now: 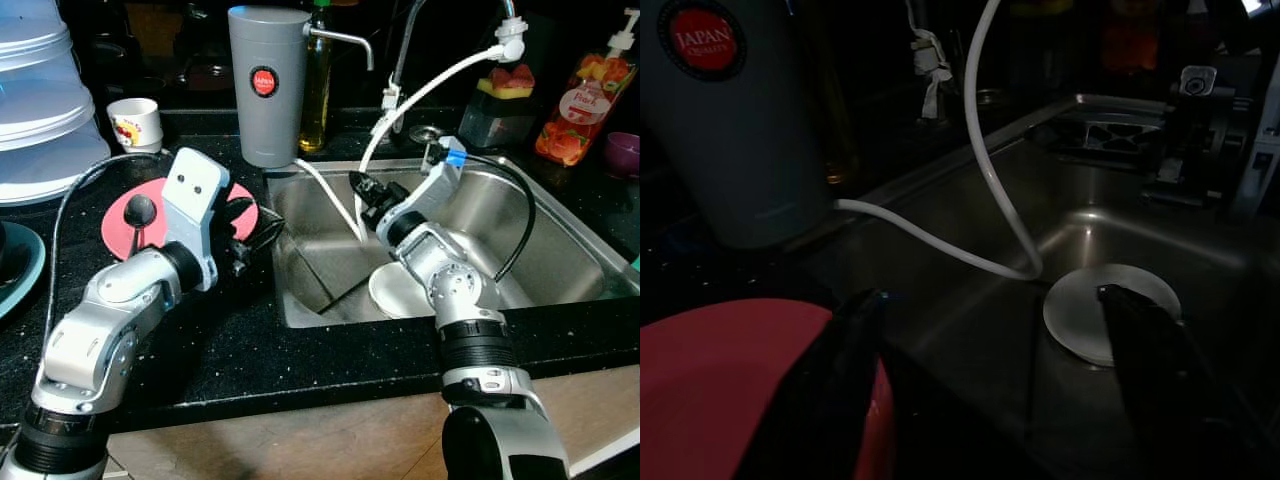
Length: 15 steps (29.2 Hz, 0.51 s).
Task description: Kitchen organization
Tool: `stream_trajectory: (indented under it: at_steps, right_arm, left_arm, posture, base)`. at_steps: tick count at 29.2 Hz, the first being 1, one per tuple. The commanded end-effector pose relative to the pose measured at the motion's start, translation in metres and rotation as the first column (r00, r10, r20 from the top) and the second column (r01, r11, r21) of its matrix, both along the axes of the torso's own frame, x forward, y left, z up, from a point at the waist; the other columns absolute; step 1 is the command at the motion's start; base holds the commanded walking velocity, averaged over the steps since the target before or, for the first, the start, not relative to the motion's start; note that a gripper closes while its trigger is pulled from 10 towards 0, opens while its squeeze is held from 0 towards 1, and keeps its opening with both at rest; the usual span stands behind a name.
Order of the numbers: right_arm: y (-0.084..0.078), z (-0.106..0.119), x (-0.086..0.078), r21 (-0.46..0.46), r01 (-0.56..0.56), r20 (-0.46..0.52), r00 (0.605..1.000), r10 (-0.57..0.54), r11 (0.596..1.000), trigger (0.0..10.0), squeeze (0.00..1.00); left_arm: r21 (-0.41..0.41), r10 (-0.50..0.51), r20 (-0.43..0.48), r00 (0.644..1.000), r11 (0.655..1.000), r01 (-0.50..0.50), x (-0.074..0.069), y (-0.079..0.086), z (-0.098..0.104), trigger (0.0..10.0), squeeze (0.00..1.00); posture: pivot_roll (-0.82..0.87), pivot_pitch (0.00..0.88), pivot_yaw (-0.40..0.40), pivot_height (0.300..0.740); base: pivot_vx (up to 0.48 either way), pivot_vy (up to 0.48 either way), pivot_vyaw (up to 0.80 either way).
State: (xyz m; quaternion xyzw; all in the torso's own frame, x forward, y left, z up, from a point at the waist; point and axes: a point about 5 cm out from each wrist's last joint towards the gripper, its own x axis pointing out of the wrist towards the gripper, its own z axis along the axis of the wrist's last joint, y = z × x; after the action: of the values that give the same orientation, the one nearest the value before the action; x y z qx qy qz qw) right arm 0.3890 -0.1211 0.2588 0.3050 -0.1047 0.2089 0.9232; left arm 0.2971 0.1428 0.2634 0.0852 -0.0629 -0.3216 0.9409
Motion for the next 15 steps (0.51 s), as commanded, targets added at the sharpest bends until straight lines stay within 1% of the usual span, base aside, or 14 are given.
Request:
stream_trajectory:
  at_steps: [1,6,7,8,9,10,11,12,13,14,15]
  right_arm:
    - [-0.004,0.003,0.002,0.007,0.029,0.012,0.999,-0.029,1.000,0.0,0.00]
    - [-0.004,0.002,0.003,0.007,0.031,0.012,0.999,-0.032,0.999,0.0,0.00]
    - [-0.004,0.002,0.003,0.006,0.033,0.013,0.999,-0.033,0.999,0.0,0.00]
    - [-0.004,0.002,0.003,0.006,0.033,0.013,0.999,-0.033,0.999,0.0,0.00]
    - [-0.004,0.002,0.003,0.006,0.033,0.013,0.999,-0.033,0.999,0.0,0.00]
    - [-0.004,0.002,0.003,0.001,0.031,0.012,0.999,-0.031,1.000,0.0,0.00]
    - [-0.003,0.002,0.003,-0.006,0.027,0.011,1.000,-0.027,1.000,0.0,0.00]
    - [-0.003,0.002,0.003,-0.006,0.027,0.011,1.000,-0.027,1.000,0.0,0.00]
    - [0.001,-0.001,0.002,-0.049,-0.013,0.008,1.000,0.013,0.999,1.4,0.00]
    - [0.001,-0.001,0.002,-0.049,-0.013,0.008,1.000,0.013,0.999,1.4,0.00]
    - [0.004,-0.002,0.001,-0.067,-0.033,0.008,0.999,0.034,0.997,7.0,0.00]
  left_arm:
    - [-0.008,0.001,0.016,1.000,1.000,-0.001,-0.002,0.001,0.003,10.0,1.00]
    - [0.000,0.008,0.026,1.000,1.000,-0.008,-0.001,0.001,0.003,10.0,1.00]
    - [0.001,0.028,0.033,0.999,1.000,-0.028,-0.001,0.002,0.004,9.6,1.00]
    - [0.001,0.028,0.033,0.999,1.000,-0.028,-0.001,0.002,0.004,9.6,1.00]
    - [0.006,0.065,0.037,0.997,0.998,-0.065,0.001,0.005,0.005,10.0,0.69]
    - [0.028,0.150,0.046,0.988,0.988,-0.151,0.007,0.011,0.004,10.0,0.00]
    - [0.050,0.235,0.055,0.970,0.970,-0.238,0.012,0.019,0.003,10.0,0.00]
    - [0.050,0.235,0.055,0.970,0.970,-0.238,0.012,0.019,0.003,10.0,0.00]
    - [0.033,0.423,0.028,0.906,0.905,-0.424,0.022,0.038,0.000,10.0,0.00]
    - [0.033,0.423,0.028,0.906,0.905,-0.424,0.022,0.038,0.000,10.0,0.00]
    - [0.018,0.478,0.011,0.879,0.878,-0.478,0.025,0.045,-0.001,10.0,0.00]
  posture:
    - [0.02,0.068,-0.030,0.740]
    - [0.02,0.066,-0.029,0.740]
    - [0.02,0.065,-0.027,0.740]
    - [0.02,0.065,-0.027,0.740]
    - [0.02,0.065,-0.027,0.740]
    - [0.02,0.065,-0.027,0.740]
    - [0.02,0.067,-0.025,0.740]
    - [0.02,0.067,-0.025,0.740]
    - [0.02,0.067,-0.025,0.740]
    - [0.02,0.067,-0.025,0.740]
    - [0.02,0.067,-0.025,0.740]
  base:
    - [0.000,0.000,0.00]
    - [0.000,0.000,0.00]
    - [0.000,0.000,0.00]
    - [0.000,0.000,0.00]
    - [0.000,0.000,0.00]
    - [0.000,0.000,0.00]
    - [0.000,0.000,0.00]
    - [0.000,0.000,0.00]
    - [0.000,0.000,0.00]
    - [0.000,0.000,0.00]
    - [0.000,0.000,0.00]
